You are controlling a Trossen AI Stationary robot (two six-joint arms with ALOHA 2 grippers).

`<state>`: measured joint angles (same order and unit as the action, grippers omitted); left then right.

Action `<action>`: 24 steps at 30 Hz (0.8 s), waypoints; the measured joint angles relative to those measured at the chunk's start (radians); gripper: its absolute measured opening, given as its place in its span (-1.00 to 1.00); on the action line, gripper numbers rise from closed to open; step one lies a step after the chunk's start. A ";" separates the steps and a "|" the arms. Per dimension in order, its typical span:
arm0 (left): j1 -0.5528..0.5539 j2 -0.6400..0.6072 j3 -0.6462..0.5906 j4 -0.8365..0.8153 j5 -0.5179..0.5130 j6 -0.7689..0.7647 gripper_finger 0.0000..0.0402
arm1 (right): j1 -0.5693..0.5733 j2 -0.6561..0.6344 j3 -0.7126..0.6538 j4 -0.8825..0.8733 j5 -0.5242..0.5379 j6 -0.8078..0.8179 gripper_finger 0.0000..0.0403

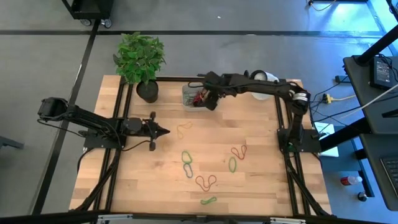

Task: Pick and place rubber bands into bin
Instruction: Put the green rubber band into the gray bin

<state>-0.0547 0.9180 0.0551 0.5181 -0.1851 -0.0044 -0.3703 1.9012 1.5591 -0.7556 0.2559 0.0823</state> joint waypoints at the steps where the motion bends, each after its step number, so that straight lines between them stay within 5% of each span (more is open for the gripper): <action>1: 0.000 0.000 0.000 0.003 -0.016 0.000 -0.99 | 0.009 -0.021 -0.014 -0.036 0.008 0.026 -0.37; 8: 0.000 0.000 0.000 0.003 -0.086 0.094 -0.99 | 0.162 -0.266 -0.275 -0.118 0.090 0.192 -0.94; 12: 0.000 0.000 0.000 0.014 -0.086 0.097 -0.99 | 0.311 -0.464 -0.543 0.018 0.118 0.318 -0.92; 19: -0.051 0.010 0.074 -0.040 -0.133 0.097 -0.99 | 0.570 -0.701 -1.035 0.477 0.146 0.524 -0.98; 24: -0.165 0.119 0.277 -0.315 -0.237 0.082 -0.99 | 0.664 -0.702 -1.285 0.944 0.210 0.594 -0.97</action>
<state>-0.2201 1.0370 0.3326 0.2030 -0.4225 0.0778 0.2941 1.1992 0.2741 0.1886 0.4657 0.6765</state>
